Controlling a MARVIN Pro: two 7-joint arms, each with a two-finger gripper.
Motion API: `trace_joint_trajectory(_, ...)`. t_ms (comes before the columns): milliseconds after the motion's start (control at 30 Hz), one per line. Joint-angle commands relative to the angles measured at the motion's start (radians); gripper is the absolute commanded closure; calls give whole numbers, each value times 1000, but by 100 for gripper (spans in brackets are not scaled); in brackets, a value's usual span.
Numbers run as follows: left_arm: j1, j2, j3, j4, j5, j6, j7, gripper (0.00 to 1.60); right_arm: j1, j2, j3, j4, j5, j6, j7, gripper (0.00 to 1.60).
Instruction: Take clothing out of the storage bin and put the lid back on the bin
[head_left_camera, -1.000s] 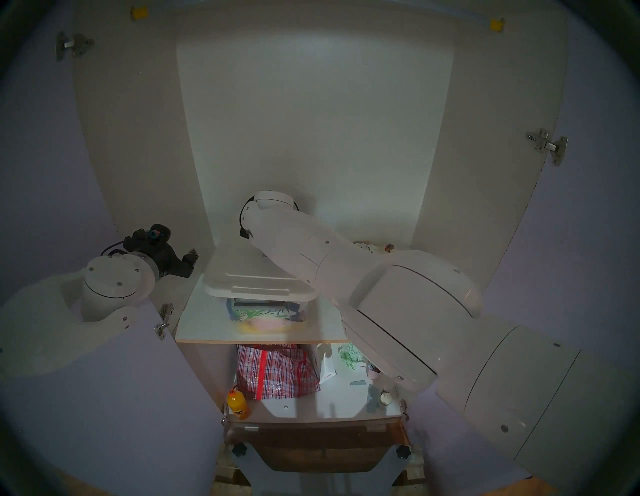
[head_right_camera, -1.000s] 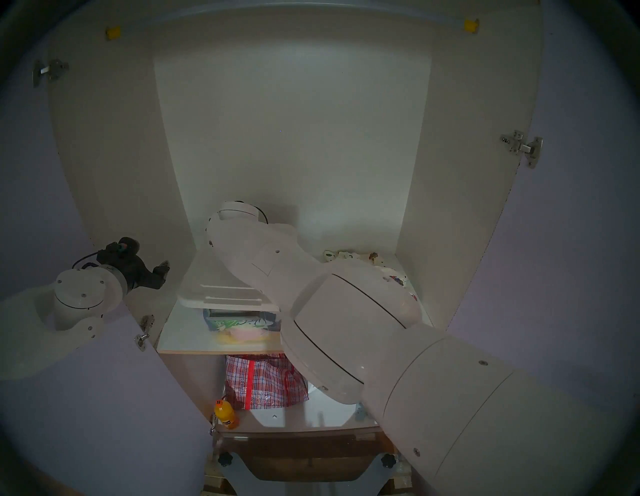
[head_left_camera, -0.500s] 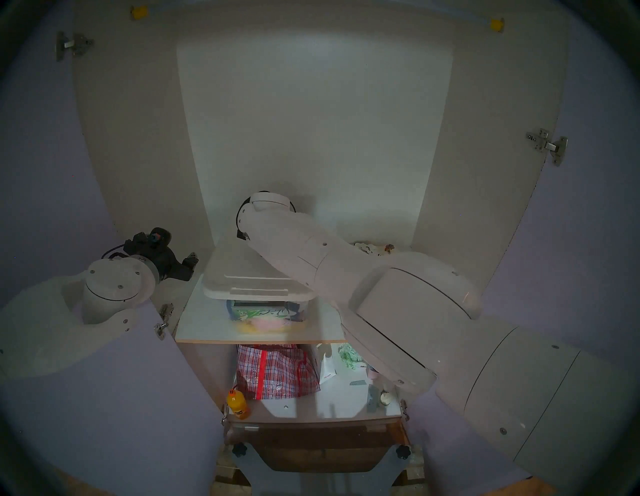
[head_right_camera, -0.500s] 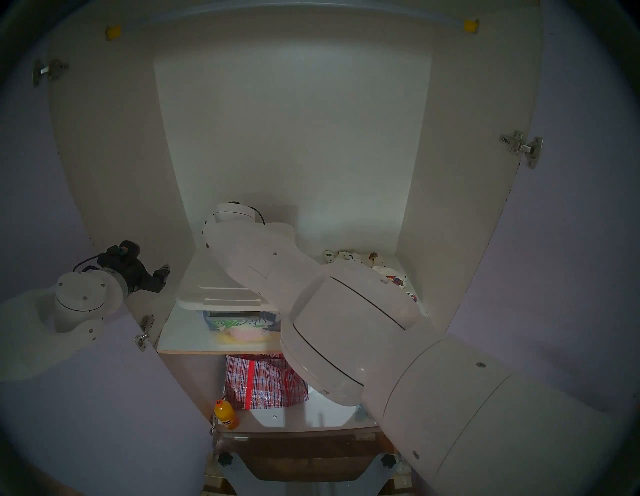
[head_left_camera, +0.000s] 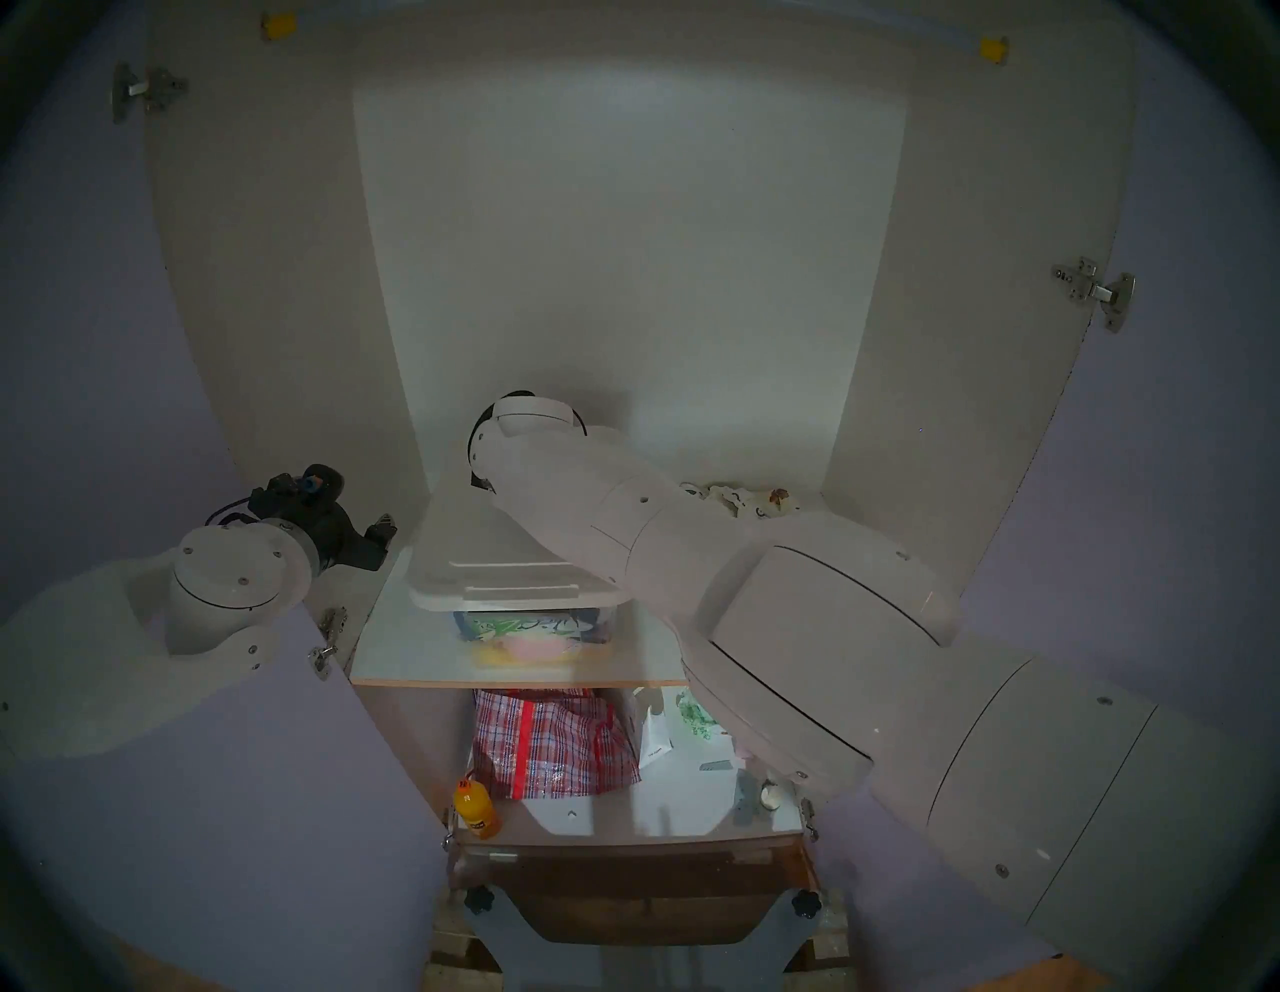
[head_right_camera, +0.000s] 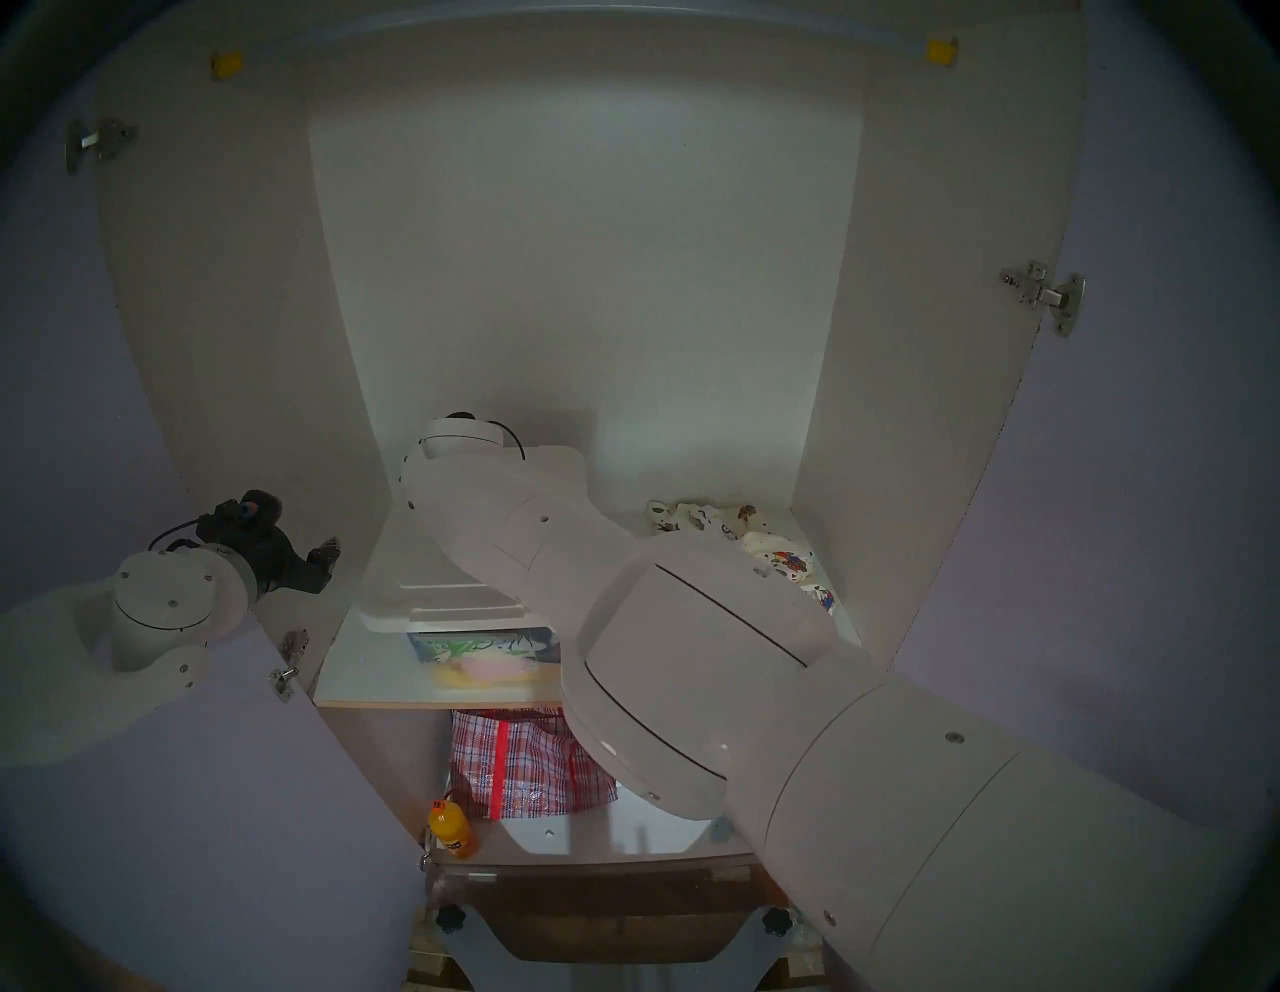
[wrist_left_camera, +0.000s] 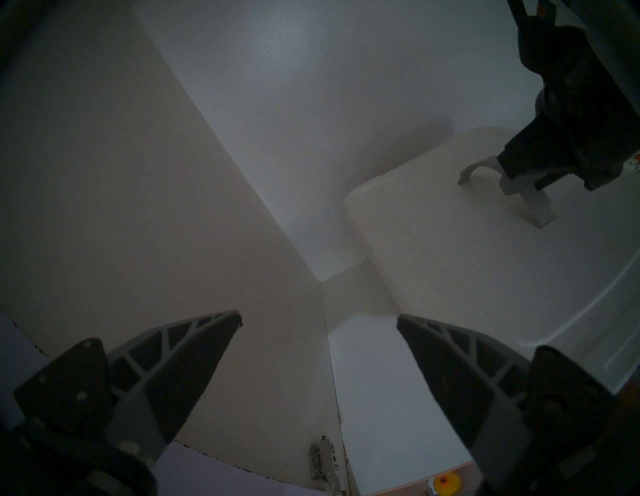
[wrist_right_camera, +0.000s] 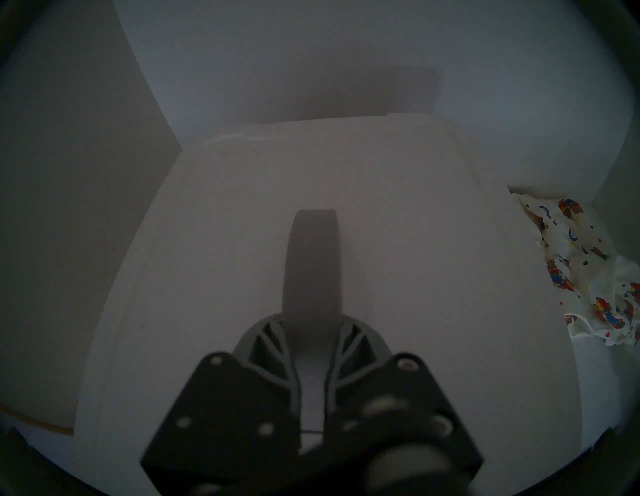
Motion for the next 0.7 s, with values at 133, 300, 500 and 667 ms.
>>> trace_joint_trajectory(133,-20,4,-15,-6,4,-5,2,0,29,-11,-22,-27,-5,-7,1,0)
trace_joint_trajectory(300,-23,5,-16,-6,4,-6,3,0,44,-11,-31,-36,-5,-10,2,0)
trace_joint_trajectory(500,-25,5,-15,-6,4,-6,3,0,51,-11,-41,-40,-4,-10,2,0)
trace_joint_trajectory(667,-25,5,-15,-6,4,-6,3,0,56,-11,-50,-42,-4,-11,4,0)
